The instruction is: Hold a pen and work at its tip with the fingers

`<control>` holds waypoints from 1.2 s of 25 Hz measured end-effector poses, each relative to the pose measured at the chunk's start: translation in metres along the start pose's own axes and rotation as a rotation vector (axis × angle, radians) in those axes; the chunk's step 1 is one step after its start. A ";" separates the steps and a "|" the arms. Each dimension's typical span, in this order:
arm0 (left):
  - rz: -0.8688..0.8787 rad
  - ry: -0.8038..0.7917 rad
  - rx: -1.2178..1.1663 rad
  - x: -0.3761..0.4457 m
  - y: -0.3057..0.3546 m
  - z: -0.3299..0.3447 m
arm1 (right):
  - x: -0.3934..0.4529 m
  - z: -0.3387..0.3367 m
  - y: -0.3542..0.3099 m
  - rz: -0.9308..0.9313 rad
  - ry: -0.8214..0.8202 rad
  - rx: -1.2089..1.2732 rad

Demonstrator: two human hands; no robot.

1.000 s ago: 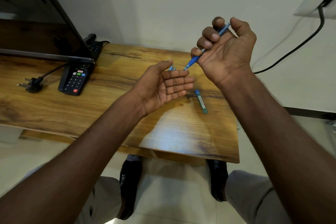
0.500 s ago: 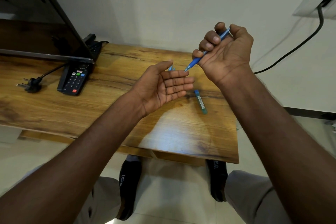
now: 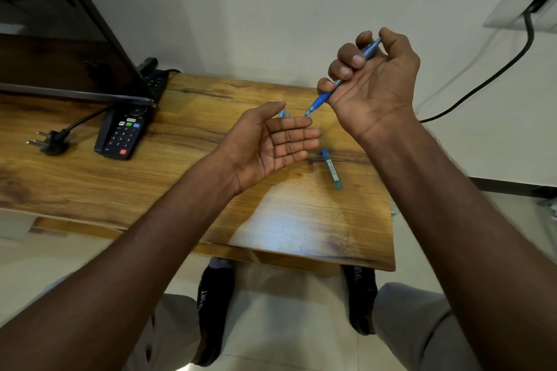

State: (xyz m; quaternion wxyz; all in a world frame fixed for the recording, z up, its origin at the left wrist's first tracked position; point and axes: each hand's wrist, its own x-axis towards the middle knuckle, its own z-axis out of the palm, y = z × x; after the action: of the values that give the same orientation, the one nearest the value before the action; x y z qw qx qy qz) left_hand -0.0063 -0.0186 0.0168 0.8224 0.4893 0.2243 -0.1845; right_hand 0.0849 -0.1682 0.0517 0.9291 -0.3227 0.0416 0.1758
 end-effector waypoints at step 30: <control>0.000 -0.016 -0.004 0.001 -0.001 -0.001 | -0.001 0.000 0.000 0.059 0.025 -0.001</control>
State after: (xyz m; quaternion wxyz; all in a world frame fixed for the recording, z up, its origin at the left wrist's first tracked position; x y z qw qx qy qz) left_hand -0.0060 -0.0180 0.0150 0.8252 0.4861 0.2181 -0.1877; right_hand 0.0837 -0.1688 0.0524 0.9228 -0.3238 0.0627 0.1991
